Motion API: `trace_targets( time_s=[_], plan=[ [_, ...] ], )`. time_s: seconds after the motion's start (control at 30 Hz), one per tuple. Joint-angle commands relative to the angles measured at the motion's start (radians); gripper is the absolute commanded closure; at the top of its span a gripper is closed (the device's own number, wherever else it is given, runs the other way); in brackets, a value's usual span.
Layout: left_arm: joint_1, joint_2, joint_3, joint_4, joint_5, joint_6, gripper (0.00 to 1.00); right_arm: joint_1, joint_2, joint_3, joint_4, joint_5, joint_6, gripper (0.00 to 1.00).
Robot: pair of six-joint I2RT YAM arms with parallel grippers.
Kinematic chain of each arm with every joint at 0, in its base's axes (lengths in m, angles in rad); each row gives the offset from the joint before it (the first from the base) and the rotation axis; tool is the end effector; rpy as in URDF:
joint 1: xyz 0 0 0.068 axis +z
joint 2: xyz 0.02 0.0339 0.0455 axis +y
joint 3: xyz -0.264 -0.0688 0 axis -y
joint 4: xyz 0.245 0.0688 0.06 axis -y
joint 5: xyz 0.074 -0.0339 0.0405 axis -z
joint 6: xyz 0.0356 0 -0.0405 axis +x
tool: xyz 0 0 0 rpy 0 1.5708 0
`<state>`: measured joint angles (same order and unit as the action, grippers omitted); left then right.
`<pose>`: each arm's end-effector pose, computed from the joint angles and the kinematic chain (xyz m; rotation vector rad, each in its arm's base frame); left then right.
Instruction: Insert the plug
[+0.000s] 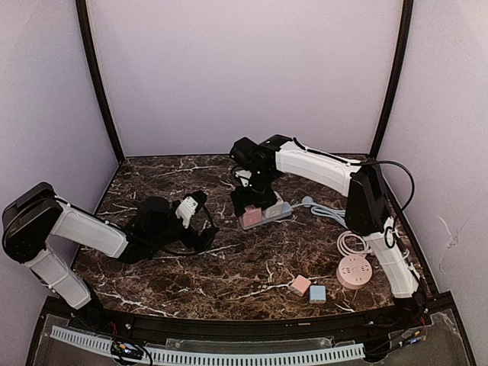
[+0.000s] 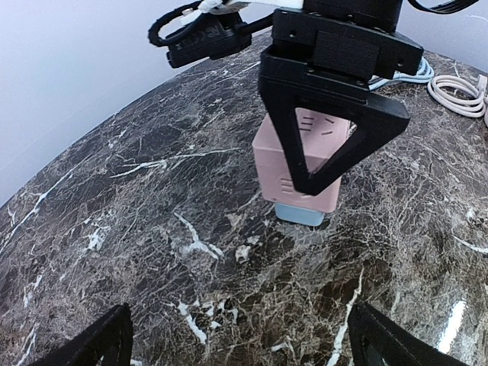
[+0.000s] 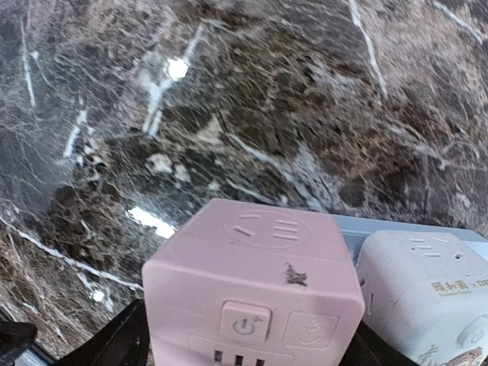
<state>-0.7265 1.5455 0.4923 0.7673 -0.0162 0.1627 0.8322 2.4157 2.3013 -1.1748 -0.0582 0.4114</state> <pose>0.2185 -0.1934 0.1633 0.7955 1.6962 -0.3754 0.3338 0.3697 0.2152 -0.6238 2.8632 0.3113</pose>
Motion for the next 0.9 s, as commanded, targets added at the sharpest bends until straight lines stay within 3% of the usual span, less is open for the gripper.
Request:
trace_targets(
  time_s=[0.0,0.43,0.63,0.87],
  plan=[
    [0.006,-0.011,0.025,-0.021,0.003,-0.014,0.01,0.028,-0.041,0.007,0.208,-0.082,-0.052,0.21],
    [0.006,-0.044,0.047,-0.065,0.055,-0.031,0.01,0.026,-0.132,-0.010,0.244,-0.061,-0.053,0.05],
    [0.006,-0.073,0.053,-0.100,0.083,-0.048,0.01,0.025,-0.216,-0.106,0.288,-0.037,-0.044,0.05],
    [0.006,-0.105,0.068,-0.145,0.163,-0.077,0.01,0.025,-0.372,-0.289,0.318,0.125,-0.015,0.07]
  ],
)
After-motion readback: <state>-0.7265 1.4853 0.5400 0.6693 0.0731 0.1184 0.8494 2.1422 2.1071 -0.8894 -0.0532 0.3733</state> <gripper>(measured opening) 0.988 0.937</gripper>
